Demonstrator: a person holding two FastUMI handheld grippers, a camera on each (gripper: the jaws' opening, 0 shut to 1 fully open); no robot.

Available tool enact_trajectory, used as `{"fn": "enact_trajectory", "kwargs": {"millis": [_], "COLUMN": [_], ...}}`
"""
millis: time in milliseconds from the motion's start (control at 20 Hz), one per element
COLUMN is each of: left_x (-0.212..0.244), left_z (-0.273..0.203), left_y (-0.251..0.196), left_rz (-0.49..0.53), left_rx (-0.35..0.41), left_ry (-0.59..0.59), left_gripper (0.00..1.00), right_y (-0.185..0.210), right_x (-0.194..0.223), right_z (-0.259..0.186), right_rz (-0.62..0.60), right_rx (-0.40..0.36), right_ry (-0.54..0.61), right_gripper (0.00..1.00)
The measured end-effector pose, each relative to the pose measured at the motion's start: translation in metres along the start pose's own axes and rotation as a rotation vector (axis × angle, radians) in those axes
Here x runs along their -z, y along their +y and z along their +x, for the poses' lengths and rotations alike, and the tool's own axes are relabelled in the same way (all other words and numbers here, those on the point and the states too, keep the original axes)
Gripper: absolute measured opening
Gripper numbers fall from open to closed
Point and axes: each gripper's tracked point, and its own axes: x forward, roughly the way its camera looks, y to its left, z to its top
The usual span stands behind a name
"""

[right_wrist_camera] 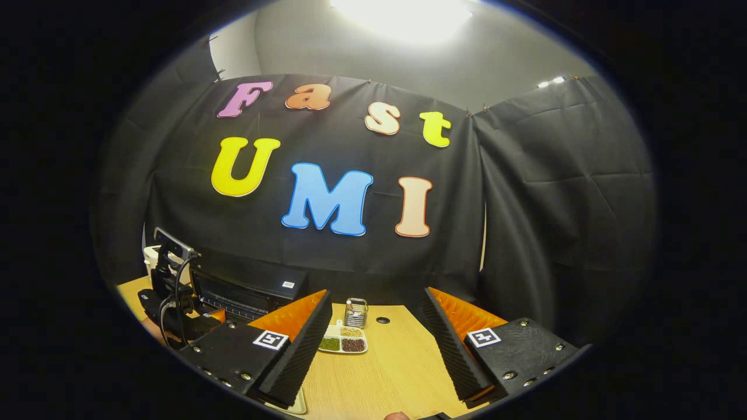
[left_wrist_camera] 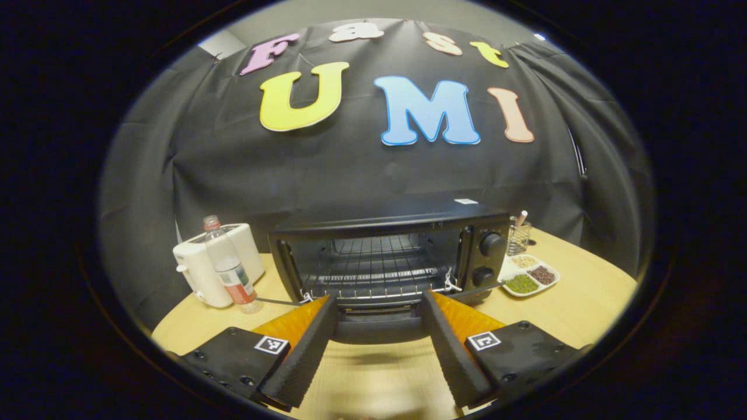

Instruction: Open the electric oven with the left hand, put the food in, and close the electric oven.

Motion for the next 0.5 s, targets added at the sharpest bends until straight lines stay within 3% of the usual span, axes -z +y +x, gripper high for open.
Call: {"fn": "enact_trajectory", "kwargs": {"millis": [450, 500], "left_x": [0.044, 0.049], "left_z": [-0.016, -0.017], "left_y": [-0.006, -0.007], "left_rz": [-0.026, -0.028], "left_rx": [-0.028, -0.033], "left_ry": [0.088, 0.096], "left_gripper": [0.96, 0.91], "right_y": [-0.012, -0.014], "right_x": [0.015, 0.017], "right_z": [-0.010, -0.012], "right_rz": [0.001, 0.000], "right_rx": [-0.027, -0.031], "right_ry": [0.043, 0.049], "right_gripper": [0.95, 0.96]}}
